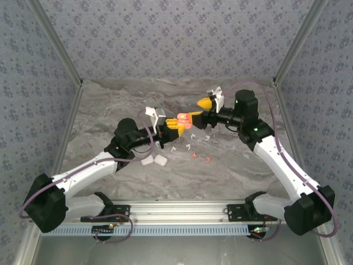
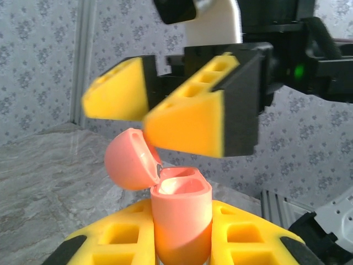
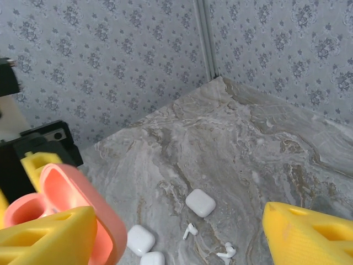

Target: Insert wireless bluetooth earbuds into charging case

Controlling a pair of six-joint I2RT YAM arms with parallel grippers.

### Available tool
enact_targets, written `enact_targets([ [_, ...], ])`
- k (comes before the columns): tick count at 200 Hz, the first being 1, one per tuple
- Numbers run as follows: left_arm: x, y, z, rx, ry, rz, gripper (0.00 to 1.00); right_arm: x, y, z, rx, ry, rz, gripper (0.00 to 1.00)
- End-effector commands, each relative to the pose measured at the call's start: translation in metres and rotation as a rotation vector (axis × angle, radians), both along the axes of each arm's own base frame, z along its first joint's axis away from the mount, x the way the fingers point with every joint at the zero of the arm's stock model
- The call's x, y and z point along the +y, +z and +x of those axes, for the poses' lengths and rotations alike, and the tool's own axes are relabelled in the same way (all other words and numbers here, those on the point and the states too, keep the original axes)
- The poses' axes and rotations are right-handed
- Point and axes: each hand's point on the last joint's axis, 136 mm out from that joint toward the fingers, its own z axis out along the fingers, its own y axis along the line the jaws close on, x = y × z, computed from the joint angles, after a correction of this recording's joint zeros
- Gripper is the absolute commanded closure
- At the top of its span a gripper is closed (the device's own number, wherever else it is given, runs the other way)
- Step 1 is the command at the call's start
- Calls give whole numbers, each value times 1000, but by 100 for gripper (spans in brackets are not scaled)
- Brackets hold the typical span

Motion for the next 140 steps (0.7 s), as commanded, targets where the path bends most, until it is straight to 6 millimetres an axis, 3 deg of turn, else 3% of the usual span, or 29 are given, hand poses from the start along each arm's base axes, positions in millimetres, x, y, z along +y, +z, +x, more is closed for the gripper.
enact_targets([
  [1, 2, 18, -11, -83, -28, -25, 100, -3, 15, 3, -10, -15, 19, 19],
  [36, 11, 12, -1, -85, 70, -14, 100, -22, 24, -12, -12, -41, 58, 18],
  [62, 24, 9, 1, -104, 145, -2, 100, -41, 5, -16, 81, -114, 58, 18],
  [101, 39, 7, -6, -129, 182, 28, 100, -51, -81, -14, 336, -212, -29, 30],
  [140, 47, 9, -11, -144, 201, 30, 100, -44, -171, -17, 538, -243, -210, 43],
])
